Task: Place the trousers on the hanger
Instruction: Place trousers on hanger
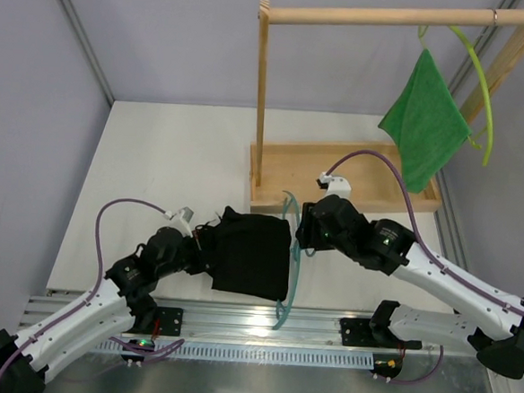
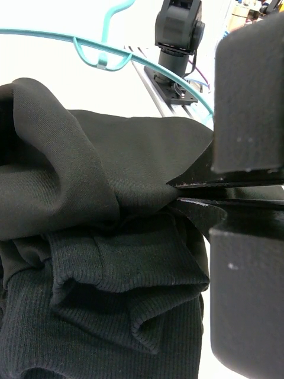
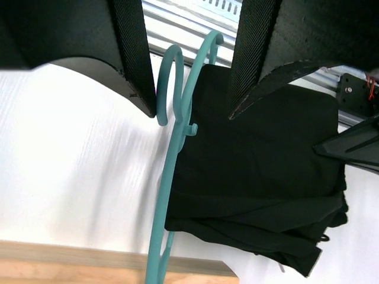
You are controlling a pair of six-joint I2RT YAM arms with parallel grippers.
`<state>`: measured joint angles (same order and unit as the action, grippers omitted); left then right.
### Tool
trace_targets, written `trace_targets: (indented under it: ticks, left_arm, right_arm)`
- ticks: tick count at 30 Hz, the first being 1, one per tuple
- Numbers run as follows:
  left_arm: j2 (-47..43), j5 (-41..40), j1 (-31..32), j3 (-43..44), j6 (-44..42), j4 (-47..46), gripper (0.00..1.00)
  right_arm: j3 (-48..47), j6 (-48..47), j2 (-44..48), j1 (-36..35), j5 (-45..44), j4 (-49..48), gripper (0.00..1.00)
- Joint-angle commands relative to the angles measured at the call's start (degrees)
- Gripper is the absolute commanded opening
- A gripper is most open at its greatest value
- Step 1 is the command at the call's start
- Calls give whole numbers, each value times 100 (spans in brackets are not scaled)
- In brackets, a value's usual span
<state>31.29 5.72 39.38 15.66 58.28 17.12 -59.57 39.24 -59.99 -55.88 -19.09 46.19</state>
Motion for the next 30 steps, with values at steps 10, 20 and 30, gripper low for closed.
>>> trace_targets:
  ticks: [10, 20, 30]
  left_arm:
    - [44, -70, 9, 77, 25, -271, 0]
    - [-105, -167, 17, 157, -36, -51, 0]
    - [79, -53, 18, 113, 34, -332, 0]
  right_arm:
    - [-1953, -1297, -1322, -160, 327, 38, 47]
    - [-2153, -2886, -2753, -345, 1741, -1816, 49]
    - [-2217, -4222, -3704, -652, 2629, -2730, 46]
